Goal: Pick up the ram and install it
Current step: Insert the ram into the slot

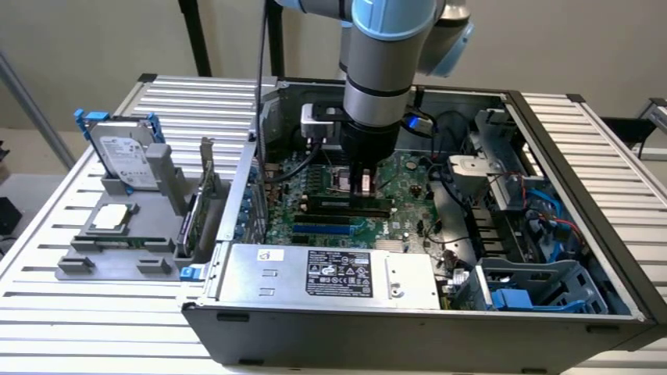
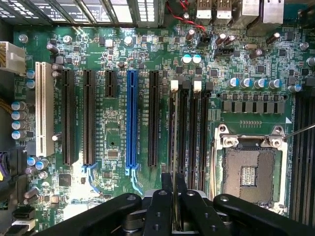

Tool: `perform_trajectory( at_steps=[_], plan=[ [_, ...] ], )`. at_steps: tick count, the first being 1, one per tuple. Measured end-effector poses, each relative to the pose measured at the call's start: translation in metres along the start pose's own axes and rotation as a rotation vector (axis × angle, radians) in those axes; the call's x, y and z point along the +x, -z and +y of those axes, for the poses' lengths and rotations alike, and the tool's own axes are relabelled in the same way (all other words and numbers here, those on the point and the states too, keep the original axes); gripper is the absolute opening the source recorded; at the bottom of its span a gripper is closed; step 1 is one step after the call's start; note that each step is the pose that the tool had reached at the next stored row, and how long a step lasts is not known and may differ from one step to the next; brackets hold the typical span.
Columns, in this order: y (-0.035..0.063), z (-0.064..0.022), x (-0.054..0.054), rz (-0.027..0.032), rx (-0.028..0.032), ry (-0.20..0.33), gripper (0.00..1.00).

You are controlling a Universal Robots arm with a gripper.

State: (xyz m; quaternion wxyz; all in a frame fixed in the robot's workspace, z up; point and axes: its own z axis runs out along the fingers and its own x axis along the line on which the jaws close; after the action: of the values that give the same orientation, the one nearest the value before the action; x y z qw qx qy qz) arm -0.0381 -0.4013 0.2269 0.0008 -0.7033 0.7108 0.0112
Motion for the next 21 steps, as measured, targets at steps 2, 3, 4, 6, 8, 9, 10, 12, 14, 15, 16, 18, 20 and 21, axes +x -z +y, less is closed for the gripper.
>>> perform_trajectory(
  at_steps=[2,3,4,6,8,9,10,12,14,15,16,18,20,21],
  plan=[
    [-0.0001,0.0003,-0.0003,0.0006,0.0000,0.000,0.13],
    [-0.0001,0.0003,-0.0004,0.0010,0.0000,0.000,0.13],
    [-0.0002,0.0004,-0.0006,0.0013,0.0000,0.000,0.13],
    [-0.0006,0.0005,-0.0008,0.0026,0.0000,0.000,0.13],
    [-0.0010,0.0008,-0.0009,0.0052,0.0000,0.000,0.13],
    [-0.0014,0.0009,-0.0009,0.0065,0.0000,0.000,0.13],
    [-0.0017,0.0010,-0.0010,0.0077,0.0000,0.000,0.13],
    [-0.0022,0.0013,-0.0012,0.0100,0.0001,0.000,0.13],
    [-0.0027,0.0013,-0.0017,0.0118,0.0000,0.000,0.13],
    [-0.0028,0.0014,-0.0023,0.0122,0.0001,0.000,0.13],
    [-0.0031,0.0014,-0.0031,0.0118,0.0003,0.000,0.13],
    [-0.0031,0.0014,-0.0046,0.0124,0.0001,0.000,0.13],
    [-0.0035,0.0013,-0.0050,0.0131,0.0002,0.000,0.13],
    [-0.0038,0.0013,-0.0051,0.0143,0.0002,0.000,0.13]
  ],
)
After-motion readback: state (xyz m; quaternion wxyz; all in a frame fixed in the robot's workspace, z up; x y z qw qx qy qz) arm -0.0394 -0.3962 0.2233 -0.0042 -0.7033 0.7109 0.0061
